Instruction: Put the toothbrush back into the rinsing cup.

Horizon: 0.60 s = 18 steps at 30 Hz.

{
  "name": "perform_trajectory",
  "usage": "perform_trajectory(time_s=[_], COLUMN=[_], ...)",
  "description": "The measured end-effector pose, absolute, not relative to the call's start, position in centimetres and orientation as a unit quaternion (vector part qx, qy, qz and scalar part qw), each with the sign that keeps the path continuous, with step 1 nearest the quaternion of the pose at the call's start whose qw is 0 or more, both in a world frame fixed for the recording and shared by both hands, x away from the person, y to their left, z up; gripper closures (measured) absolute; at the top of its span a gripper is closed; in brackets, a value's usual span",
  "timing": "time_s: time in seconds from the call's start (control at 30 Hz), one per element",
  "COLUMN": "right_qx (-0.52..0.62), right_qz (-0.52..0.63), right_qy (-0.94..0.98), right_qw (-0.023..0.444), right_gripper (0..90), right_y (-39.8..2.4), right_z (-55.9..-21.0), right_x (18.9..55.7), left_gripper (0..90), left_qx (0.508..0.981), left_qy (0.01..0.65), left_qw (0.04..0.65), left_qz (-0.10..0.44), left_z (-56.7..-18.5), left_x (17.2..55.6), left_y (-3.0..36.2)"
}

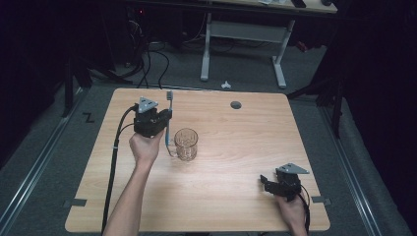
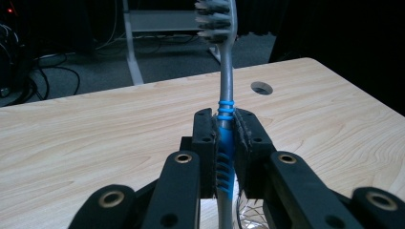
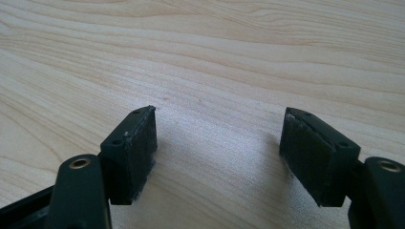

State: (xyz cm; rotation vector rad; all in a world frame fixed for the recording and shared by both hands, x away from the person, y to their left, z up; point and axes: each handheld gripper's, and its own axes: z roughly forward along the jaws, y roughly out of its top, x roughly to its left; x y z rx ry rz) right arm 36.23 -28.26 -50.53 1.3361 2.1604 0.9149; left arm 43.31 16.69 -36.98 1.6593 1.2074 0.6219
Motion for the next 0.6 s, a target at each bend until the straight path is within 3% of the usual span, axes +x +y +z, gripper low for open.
perform_trajectory(time_s=[0.6], right_qx=[0.484], right_qz=[0.331], right_qy=[0.78], right_qw=[0.219], right_gripper=[28.8], right_y=[-28.2], right_z=[-50.5], right_x=[36.2], left_gripper=[80.2], left_qx=[0.681], left_qy=[0.488], left_qw=[0.479], left_qz=[0.263], left_z=[-36.8], left_x=[44.2], left_y=[15.5])
